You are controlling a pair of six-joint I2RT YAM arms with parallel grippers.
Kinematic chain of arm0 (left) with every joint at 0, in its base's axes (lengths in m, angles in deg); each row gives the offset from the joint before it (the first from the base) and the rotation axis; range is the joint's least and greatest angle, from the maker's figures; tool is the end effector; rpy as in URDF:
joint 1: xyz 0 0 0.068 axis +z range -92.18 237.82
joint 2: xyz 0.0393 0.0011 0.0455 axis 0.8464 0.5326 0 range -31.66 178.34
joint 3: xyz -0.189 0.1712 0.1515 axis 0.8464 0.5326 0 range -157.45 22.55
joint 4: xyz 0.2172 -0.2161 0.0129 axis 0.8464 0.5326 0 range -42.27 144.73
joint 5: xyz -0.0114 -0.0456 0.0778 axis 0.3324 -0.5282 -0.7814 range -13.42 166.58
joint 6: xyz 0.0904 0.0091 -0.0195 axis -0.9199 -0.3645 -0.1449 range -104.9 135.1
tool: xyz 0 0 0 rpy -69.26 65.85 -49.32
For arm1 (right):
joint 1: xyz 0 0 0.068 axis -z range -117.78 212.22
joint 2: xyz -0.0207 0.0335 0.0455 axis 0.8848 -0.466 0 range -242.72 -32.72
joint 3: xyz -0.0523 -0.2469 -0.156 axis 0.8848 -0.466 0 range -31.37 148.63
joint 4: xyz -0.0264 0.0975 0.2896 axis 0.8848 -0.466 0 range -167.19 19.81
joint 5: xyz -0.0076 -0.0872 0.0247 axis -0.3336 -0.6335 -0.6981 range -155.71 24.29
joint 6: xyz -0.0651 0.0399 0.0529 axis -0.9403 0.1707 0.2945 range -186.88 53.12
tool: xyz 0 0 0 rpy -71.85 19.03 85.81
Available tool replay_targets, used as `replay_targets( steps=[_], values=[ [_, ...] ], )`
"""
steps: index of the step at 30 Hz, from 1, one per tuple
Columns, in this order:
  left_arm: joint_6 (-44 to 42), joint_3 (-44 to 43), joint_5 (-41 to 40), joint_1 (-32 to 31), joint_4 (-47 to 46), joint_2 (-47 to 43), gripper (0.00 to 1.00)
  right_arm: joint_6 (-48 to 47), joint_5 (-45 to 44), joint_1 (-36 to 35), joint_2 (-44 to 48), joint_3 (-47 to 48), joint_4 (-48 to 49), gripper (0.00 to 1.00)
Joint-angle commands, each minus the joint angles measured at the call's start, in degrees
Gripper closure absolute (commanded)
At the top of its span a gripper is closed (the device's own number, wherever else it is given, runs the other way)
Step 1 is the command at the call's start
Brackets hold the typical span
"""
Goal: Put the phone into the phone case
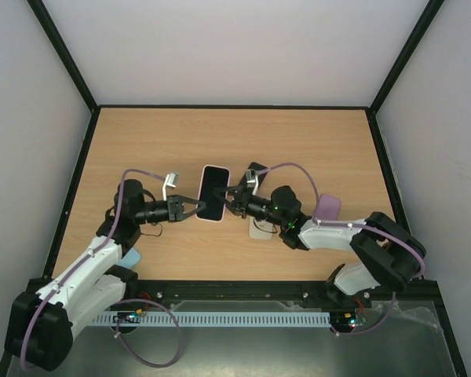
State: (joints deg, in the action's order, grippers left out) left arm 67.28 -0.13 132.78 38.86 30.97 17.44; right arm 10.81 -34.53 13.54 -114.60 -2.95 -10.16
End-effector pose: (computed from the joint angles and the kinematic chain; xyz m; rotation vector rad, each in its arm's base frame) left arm 0.2032 -0.1435 0.2349 0.2675 1.9918 -1.6953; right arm 0.1962 0.2887 0.2164 -0.0961 1.9115 2.0584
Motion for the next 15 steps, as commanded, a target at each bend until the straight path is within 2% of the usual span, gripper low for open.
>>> replay_targets(
  steps=[1, 4, 6, 11, 15],
  values=[
    [0.2, 0.1, -3.7, -0.3, -1.1, 0.9, 0.98, 2.6, 2.3, 0.0, 0.3, -0.5, 11.1, 0.66],
    [-0.3, -0.7, -5.8, -0.2, -0.7, 2.7, 0.98, 0.4, 1.4, 0.1, 0.8, -1.9, 7.3, 0.7],
    [-0.4, -1.0, -7.2, 0.6, -0.6, 4.4, 0.98, -3.6, -0.3, 0.3, 1.6, -1.9, 0.4, 0.67],
    [-3.3, -3.3, -9.5, 4.9, 2.9, 11.7, 0.98, -15.6, -9.7, 0.3, 6.5, 1.1, -25.6, 0.42],
    [-5.3, -4.4, -11.2, 7.5, 2.9, 17.2, 0.98, -21.8, -19.0, 0.3, 8.9, 4.0, -42.3, 0.28]
  ],
)
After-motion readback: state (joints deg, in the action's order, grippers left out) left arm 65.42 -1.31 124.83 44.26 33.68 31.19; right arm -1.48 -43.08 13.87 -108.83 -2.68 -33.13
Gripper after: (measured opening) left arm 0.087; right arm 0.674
